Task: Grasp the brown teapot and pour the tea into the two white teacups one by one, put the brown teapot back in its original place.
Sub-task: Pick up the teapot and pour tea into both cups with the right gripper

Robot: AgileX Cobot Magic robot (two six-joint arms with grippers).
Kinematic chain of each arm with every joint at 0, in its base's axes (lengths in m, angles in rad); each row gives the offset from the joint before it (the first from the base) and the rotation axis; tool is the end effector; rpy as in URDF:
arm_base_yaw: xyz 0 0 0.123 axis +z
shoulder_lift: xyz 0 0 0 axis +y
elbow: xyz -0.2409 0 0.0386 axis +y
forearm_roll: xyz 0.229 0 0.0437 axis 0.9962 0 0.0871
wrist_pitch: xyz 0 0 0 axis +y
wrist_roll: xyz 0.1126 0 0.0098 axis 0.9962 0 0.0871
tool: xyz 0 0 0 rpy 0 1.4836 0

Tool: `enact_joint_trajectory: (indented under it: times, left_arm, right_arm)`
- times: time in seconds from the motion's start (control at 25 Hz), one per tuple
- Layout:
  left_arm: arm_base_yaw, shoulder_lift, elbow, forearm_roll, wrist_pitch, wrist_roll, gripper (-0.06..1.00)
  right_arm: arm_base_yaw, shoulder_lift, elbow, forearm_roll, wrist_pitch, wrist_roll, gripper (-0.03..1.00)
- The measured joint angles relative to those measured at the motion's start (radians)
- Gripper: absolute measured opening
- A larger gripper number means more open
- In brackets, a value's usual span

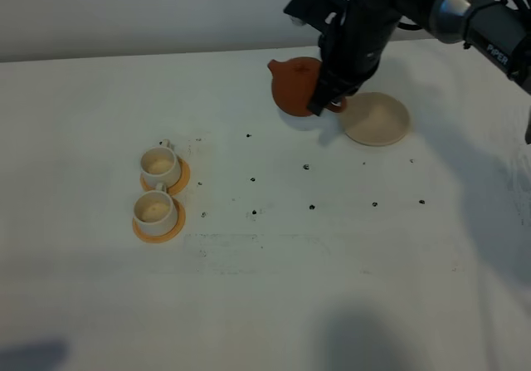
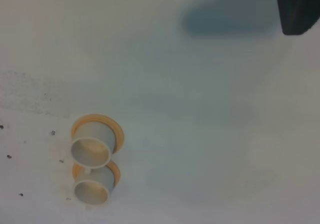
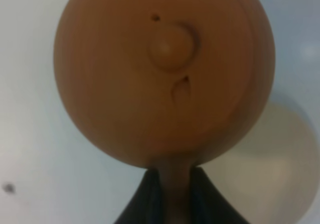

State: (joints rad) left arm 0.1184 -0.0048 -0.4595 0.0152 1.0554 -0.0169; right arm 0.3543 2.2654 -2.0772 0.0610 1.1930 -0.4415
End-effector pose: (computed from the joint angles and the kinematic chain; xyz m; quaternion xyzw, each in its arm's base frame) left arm 0.0426 0.0066 0.2475 -0.0583 0.8591 0.0334 0.5074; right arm 0.4178 0.1614 0.1749 -0.3769 0.9154 0.0236 0.1391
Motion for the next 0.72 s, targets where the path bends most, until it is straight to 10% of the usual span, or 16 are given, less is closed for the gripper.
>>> enact_joint_trajectory:
  times: [0.72]
  left_arm:
    - [0.0,0.0,0.0,0.0,0.0,0.0,0.27]
  right_arm:
    - [0.214,-0.046,-0.009,-0.101,0.047,0.191,0.09]
